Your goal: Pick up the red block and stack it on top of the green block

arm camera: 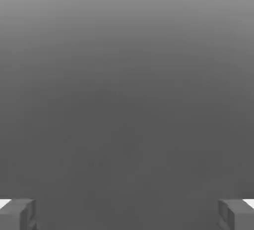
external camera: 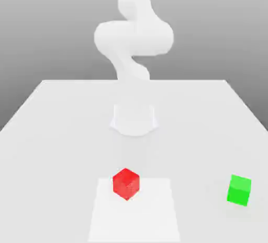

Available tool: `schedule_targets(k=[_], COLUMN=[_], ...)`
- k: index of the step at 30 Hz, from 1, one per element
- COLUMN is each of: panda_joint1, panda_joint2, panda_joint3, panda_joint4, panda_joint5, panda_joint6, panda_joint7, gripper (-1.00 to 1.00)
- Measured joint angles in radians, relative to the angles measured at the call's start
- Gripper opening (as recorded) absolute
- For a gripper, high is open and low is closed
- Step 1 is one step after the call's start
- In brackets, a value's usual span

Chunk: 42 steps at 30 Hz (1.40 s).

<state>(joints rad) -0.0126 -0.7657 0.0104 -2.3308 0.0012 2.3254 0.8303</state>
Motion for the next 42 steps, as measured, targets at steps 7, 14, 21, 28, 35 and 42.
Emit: schedule_targets(k=[7, 14, 21, 28, 35, 42], panda_joint1=[-0.078, -0.146, -0.165, -0.115, -0.127, -0.015], panda_joint2=[0.221, 0.46, 0.816, 0.959, 0.875, 0.725], panda_joint3=[0.063, 0.115, 0.103, 0.037, 0.061, 0.124], panda_joint4=[-0.206, -0.408, -0.529, -0.514, -0.526, -0.494], panda_joint5=[0.006, 0.014, -0.03, -0.085, -0.044, 0.003], panda_joint6=[0.165, 0.334, 0.593, 0.714, 0.643, 0.457], panda_joint7=[0.202, 0.414, 0.616, 0.661, 0.632, 0.602], gripper=[0.0, 0.0, 0.0, -1.0, -1.0, -1.0])
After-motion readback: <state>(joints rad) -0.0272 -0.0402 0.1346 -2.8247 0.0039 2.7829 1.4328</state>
